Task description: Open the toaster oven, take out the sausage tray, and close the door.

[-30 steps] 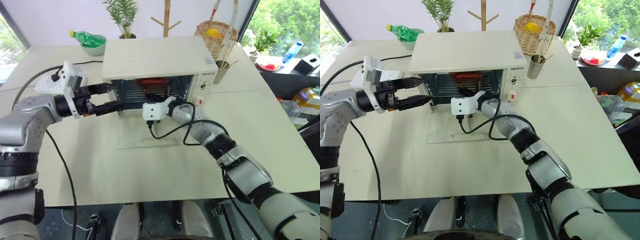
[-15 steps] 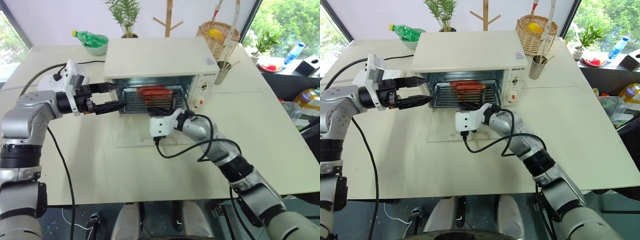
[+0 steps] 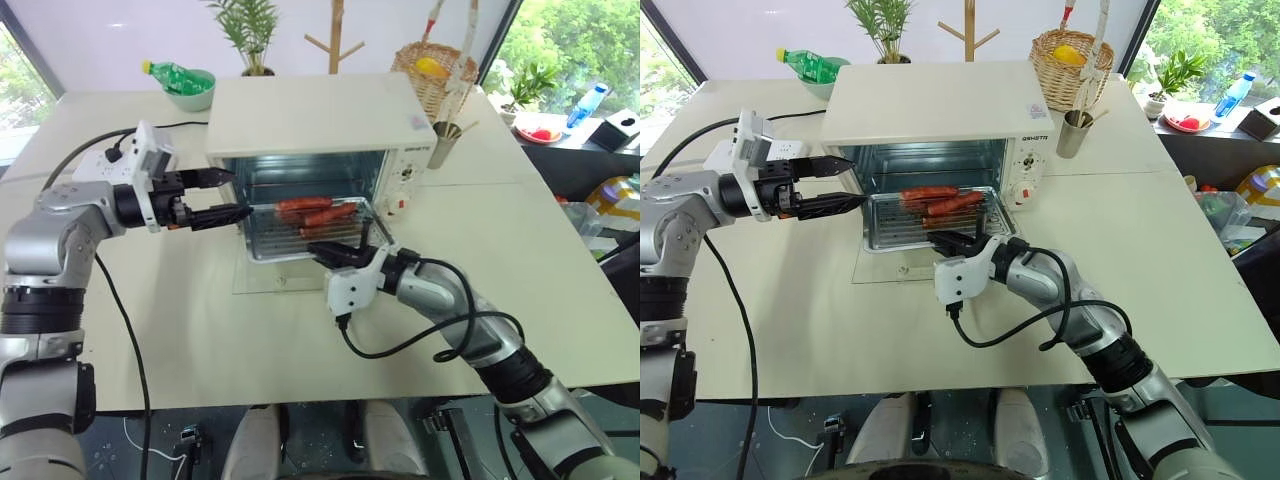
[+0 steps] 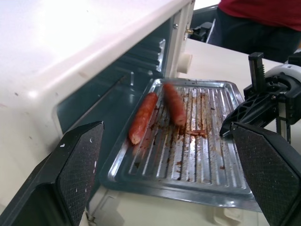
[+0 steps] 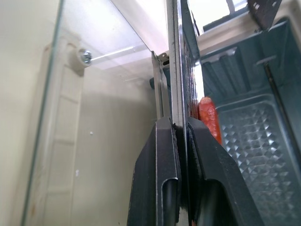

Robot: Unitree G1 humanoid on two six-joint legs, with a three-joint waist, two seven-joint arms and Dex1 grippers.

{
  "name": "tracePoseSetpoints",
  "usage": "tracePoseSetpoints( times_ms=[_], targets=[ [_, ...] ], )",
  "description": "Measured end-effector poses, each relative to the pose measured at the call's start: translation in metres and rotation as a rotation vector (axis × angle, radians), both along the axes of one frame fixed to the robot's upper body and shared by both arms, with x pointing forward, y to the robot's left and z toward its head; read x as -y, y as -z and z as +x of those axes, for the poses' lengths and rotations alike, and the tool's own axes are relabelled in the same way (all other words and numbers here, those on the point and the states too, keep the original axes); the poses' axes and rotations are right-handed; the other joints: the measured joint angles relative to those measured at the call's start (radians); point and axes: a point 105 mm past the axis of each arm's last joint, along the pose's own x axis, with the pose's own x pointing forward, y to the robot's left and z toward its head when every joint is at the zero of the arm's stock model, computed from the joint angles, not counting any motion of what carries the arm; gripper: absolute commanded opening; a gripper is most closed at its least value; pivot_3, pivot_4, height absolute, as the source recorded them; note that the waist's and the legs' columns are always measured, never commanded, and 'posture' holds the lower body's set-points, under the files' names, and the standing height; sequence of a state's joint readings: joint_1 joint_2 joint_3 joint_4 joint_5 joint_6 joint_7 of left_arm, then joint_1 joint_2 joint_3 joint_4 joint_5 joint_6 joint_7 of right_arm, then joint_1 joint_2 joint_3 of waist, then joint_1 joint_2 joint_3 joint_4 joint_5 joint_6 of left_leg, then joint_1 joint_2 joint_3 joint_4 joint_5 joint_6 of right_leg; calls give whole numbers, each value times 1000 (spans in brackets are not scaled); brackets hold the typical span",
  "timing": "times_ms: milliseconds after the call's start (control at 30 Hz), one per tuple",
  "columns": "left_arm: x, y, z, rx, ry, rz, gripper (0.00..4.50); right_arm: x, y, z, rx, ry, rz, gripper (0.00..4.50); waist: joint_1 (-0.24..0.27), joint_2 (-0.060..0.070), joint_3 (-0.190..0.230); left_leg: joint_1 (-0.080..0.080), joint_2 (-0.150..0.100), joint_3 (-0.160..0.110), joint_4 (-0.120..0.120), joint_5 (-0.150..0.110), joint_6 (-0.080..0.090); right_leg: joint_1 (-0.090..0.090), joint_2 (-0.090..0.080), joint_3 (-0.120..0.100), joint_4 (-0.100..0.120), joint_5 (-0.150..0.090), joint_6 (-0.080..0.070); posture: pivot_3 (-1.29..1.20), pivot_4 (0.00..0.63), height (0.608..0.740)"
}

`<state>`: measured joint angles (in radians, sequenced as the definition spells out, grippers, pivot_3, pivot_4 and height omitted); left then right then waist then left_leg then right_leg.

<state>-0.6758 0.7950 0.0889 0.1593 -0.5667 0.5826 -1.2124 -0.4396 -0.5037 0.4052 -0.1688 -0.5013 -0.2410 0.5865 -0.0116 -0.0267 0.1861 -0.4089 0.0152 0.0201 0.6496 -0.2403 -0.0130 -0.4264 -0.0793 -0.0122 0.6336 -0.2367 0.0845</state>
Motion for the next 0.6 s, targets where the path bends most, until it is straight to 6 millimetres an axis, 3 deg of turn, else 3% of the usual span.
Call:
tracePoseSetpoints(
  times_ms=[333, 600],
  targets=[
    [-4, 4, -4, -42, -2, 16, 4500, 10, -1, -18, 161, -92, -36, 49, -3, 0, 0, 0, 0, 0, 0, 0, 0, 0, 0, 0, 0, 0, 0, 0, 150, 740],
    [-9, 10, -18, -125, 3, 7, 4500, 15, 4, -32, 229, -184, -81, 49, -4, -1, 0, 0, 1, 0, 0, 0, 0, 0, 0, 0, 0, 0, 0, 0, 150, 740]
  ],
)
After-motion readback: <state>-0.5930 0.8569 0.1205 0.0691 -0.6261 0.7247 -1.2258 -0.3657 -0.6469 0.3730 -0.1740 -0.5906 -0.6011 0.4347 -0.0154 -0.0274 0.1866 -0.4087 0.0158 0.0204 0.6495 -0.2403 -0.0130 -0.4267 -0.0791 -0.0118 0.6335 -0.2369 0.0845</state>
